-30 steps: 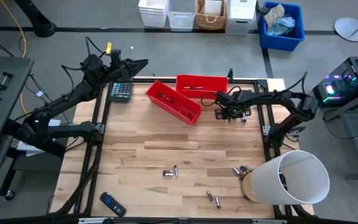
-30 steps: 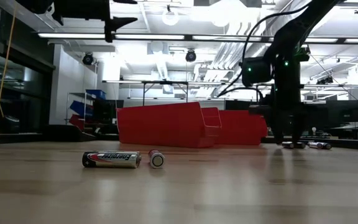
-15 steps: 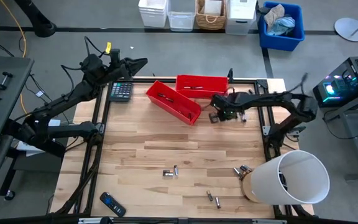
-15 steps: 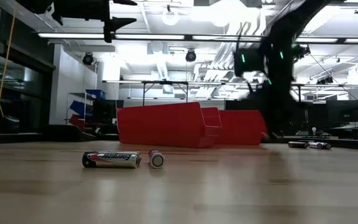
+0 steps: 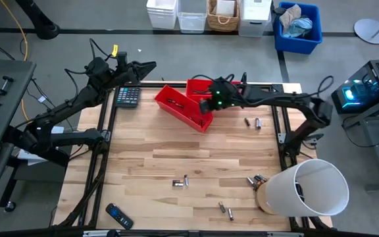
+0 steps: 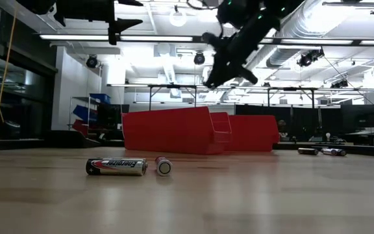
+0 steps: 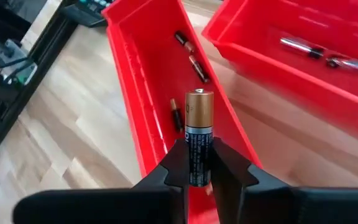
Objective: Sort batteries
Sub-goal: Put the black battery into the bottom red bin
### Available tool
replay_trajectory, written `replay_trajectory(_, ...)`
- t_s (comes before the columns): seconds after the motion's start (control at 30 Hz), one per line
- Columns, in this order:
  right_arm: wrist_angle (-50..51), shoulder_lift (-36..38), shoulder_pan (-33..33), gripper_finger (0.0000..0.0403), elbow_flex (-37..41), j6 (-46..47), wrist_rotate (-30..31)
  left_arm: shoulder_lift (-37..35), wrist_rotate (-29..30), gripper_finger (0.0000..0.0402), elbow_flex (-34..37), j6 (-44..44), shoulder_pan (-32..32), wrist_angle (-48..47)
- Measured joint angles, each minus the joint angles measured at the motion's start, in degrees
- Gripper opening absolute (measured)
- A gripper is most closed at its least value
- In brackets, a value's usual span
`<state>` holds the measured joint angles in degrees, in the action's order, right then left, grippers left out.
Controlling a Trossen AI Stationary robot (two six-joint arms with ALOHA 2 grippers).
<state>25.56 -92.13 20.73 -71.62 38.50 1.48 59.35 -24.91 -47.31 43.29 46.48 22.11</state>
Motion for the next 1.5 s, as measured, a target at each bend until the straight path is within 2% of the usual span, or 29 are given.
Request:
replay_trajectory(0.17,-4.43,-4.50,0.07,0.0079,-0.61,-1.26,-5.16,0.00,0.00,0.0210,0.00,0.13,0.00,-0.02)
replay_trajectory(0.43,-2.02,-2.34,0.35,0.0161,-0.75,-4.01,-6.09,0.00,0.00,0.0210,-0.02,0.07,0.00,-0.02)
replay_trajectory(0.5,3.85,-0.55,0.28,0.0167,-0.86,-2.29,-3.81,0.00,0.00,0.0210,-0.02,0.07,0.00,-0.02)
replay_trajectory(0.63,22.43,2.06,-0.33,0.0168,-0.60,1.66,6.87,0.00,0.00,0.0210,-0.04,-0.03,0.00,-0.09)
replay_trajectory(0.73,31.43,3.87,-0.48,0.0167,-0.17,3.07,11.53,0.00,0.00,0.0210,-0.04,-0.77,0.00,-0.26)
replay_trajectory(0.83,30.98,6.74,0.01,0.0167,4.80,3.92,10.47,0.00,0.00,0.0210,-0.04,-1.41,0.00,-0.28)
replay_trajectory(1.0,29.83,12.03,3.02,0.0167,18.02,7.29,8.39,0.00,-0.02,0.0210,-0.04,-1.42,0.00,-0.39)
replay_trajectory(1.1,24.24,14.01,5.80,0.0167,23.80,7.61,7.40,0.00,-0.02,0.0210,-0.04,-1.46,0.00,-0.46)
replay_trajectory(1.3,13.60,11.25,9.48,0.0167,29.33,3.95,7.04,0.00,-0.02,0.0210,-0.04,-1.46,0.00,-0.46)
replay_trajectory(1.5,11.57,5.17,11.28,0.0167,30.13,0.51,8.02,0.00,-0.02,0.0210,-0.04,-1.46,0.00,-0.49)
